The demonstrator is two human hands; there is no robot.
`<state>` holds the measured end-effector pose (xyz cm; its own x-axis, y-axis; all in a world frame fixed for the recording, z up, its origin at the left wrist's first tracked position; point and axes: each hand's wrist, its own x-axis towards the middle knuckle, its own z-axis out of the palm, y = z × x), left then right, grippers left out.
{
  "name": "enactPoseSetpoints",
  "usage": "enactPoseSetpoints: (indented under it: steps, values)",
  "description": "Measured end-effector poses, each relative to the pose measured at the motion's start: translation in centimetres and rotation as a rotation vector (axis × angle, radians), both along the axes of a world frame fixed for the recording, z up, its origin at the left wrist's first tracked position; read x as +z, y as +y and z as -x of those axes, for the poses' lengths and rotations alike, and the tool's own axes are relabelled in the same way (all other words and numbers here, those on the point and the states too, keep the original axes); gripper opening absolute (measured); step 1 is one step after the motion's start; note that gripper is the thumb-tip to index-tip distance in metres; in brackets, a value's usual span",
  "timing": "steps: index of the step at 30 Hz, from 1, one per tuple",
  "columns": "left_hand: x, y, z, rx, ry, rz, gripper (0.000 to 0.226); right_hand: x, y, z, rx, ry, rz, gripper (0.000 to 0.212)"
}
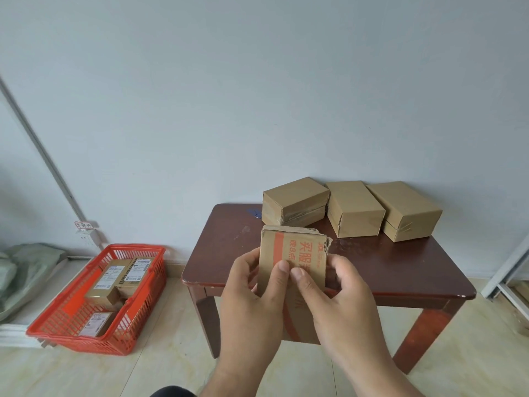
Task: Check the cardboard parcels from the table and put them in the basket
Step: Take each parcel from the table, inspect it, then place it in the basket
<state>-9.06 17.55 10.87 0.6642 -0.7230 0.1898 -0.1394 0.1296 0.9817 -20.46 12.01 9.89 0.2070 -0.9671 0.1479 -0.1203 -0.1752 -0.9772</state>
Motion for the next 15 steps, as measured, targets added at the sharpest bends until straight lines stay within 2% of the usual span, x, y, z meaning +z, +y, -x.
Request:
enactPoseSetpoints:
  steps: [3,7,10,12,15]
  values:
    - [0.0,-0.1,-0.3,-0.001,-0.004,-0.001,0.028,-0.2,0.2,0.0,0.009,0.032,0.033,0.033]
    - [-0.2,0.6,0.6,-0.025,-0.079,-0.016,0.038,0.2,-0.4,0.1,-0.042,0.003,0.036,0.028]
    - [-0.8,0.7,0.9,-0.035,-0.068,-0.029,0.047,0.5,-0.8,0.2,-0.089,-0.006,0.020,0.036]
    - [-0.9,0.7,0.8,-0.018,-0.061,-0.036,0.042,0.4,-0.8,0.1,-0.091,0.004,0.020,0.040]
    - [-0.5,0.4,0.5,-0.016,0.007,-0.020,0.025,0.4,-0.3,0.2,-0.070,0.017,0.035,0.035]
